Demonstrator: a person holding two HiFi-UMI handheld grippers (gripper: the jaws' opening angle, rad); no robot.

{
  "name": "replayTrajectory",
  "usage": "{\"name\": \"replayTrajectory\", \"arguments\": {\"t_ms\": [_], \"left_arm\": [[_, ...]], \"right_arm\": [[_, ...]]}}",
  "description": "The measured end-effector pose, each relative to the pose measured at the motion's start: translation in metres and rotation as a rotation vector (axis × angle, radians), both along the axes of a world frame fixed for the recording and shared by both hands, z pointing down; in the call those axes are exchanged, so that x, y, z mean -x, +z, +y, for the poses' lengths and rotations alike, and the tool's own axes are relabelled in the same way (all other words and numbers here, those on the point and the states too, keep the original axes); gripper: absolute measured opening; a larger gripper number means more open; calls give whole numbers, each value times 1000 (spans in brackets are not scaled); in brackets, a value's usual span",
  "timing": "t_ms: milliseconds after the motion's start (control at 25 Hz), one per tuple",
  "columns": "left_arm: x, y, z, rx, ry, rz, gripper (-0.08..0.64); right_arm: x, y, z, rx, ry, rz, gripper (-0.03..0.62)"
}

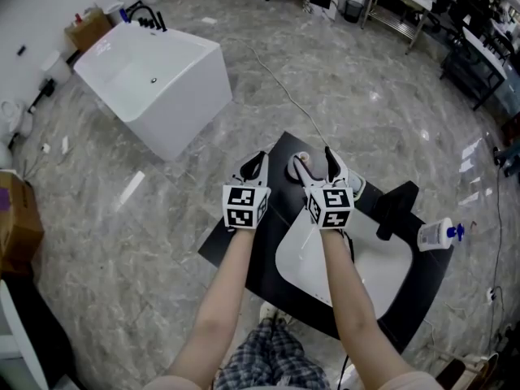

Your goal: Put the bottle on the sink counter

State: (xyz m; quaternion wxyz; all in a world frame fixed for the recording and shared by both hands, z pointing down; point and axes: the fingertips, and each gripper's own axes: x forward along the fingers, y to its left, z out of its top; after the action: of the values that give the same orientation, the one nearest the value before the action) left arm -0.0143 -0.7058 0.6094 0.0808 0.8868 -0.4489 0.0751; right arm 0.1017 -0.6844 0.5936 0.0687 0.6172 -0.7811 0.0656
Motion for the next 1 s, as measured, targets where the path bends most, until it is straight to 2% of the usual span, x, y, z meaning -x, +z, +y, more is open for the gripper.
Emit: {"name": "replayTrajectory", "arguments": {"t_ms": [240, 520, 800, 1000], "left_arm": [[14, -60, 48, -36, 0, 46, 29], [33, -128, 138, -92, 0, 62, 29], [57, -177, 222, -134, 20, 59, 28], [70, -192, 259, -144, 9, 85, 28]], "right_arm": [[-14, -59, 57, -53, 20, -8, 225], [-27, -125, 153, -106, 40, -22, 73], [-47, -180, 244, -152, 83, -17, 22], [-65, -197, 293, -186, 133, -5, 17]]}}
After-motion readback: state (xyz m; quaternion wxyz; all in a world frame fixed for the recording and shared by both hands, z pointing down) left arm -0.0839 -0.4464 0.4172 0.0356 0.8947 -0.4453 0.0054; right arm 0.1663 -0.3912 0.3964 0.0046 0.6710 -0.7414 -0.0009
